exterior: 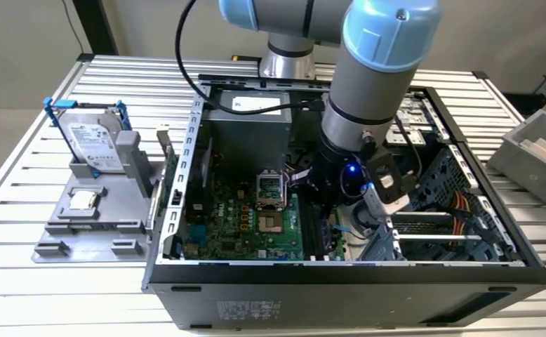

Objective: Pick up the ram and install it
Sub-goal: 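Insert the ram into the slot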

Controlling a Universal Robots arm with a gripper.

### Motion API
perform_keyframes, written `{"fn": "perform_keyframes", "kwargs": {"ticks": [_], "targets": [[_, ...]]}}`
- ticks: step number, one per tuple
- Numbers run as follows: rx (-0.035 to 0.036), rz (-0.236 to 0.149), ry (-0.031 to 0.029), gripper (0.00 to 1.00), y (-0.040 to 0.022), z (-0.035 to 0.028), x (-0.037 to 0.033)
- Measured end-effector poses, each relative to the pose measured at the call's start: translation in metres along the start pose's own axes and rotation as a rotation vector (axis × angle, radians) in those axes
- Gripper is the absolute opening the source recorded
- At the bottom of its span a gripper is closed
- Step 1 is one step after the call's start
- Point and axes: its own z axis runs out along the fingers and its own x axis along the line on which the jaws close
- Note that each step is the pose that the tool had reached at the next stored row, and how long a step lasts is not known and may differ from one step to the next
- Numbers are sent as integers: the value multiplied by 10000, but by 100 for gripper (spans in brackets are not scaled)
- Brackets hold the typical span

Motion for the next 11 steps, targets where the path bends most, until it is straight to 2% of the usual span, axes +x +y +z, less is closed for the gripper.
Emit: {"fn": "perform_keyframes", "kwargs": {"ticks": [7,11], "targets": [[-1,2,8,0,0,10,2],[-4,1,43,0,1,3,-3]]}}
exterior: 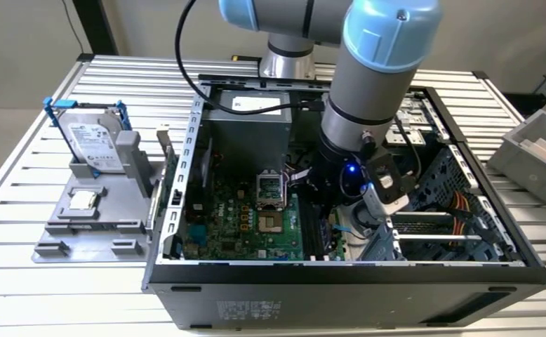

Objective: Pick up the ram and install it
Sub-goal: 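Insert the ram into the slot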

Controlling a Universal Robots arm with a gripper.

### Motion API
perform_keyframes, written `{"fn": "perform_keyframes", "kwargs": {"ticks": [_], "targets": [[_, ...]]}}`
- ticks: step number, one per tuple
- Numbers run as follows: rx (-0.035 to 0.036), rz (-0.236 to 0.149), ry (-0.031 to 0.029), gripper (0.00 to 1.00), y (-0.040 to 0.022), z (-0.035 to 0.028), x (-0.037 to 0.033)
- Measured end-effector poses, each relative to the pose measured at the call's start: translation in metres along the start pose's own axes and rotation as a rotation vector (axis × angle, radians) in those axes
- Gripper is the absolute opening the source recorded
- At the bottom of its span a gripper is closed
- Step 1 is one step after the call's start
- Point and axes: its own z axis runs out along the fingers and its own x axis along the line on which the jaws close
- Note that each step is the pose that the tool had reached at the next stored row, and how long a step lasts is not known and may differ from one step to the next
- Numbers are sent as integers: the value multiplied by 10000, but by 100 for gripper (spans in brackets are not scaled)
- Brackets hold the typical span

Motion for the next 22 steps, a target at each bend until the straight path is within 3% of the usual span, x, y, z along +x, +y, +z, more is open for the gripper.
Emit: {"fn": "perform_keyframes", "kwargs": {"ticks": [22], "targets": [[8,-1,19,0,16,46,-19]]}}
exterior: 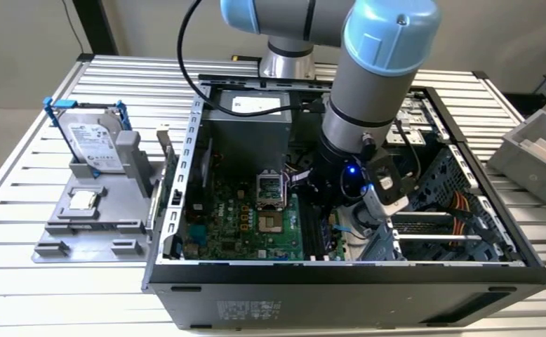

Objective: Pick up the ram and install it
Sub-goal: 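Insert the ram into the slot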

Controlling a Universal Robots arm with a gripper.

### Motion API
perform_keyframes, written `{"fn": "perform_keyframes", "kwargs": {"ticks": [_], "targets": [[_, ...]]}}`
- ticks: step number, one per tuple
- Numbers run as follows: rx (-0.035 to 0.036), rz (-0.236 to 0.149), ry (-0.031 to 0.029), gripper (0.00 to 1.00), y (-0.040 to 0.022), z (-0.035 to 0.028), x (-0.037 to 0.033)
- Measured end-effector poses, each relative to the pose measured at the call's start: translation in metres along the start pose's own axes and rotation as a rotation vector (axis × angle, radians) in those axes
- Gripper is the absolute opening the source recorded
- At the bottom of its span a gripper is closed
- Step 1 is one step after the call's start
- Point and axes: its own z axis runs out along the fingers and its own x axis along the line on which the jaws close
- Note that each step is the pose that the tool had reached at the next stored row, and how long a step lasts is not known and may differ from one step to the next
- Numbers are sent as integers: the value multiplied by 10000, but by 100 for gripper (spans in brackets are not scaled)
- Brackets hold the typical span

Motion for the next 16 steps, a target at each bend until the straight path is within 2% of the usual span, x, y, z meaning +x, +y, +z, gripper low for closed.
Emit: {"fn": "perform_keyframes", "kwargs": {"ticks": [16], "targets": [[-5,1,-2,0,1,17,6]]}}
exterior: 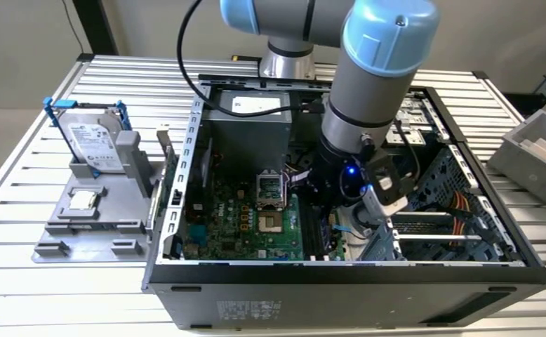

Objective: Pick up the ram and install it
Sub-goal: 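Insert the ram into the slot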

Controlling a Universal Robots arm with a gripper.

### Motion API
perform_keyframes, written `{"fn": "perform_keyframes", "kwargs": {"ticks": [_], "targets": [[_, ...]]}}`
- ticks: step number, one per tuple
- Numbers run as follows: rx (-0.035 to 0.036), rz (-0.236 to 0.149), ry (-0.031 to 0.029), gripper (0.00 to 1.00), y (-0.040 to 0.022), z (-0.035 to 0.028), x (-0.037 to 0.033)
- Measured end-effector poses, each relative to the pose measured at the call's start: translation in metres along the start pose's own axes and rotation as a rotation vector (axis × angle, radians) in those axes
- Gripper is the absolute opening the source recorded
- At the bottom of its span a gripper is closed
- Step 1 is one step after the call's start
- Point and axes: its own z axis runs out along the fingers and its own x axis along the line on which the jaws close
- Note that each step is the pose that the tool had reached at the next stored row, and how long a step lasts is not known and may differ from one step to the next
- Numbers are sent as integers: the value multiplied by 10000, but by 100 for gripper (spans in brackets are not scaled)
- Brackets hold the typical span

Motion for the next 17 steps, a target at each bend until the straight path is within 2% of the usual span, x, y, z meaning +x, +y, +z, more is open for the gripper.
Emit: {"fn": "perform_keyframes", "kwargs": {"ticks": [4,10,11,12,15,17], "targets": [[5,0,1,0,-1,37,1],[-2,0,-1,0,1,41,0],[-21,0,-5,0,4,46,-1],[-11,0,-4,100,3,45,-1],[3,0,0,100,0,37,0],[4,0,10,100,-1,-20,0]]}}
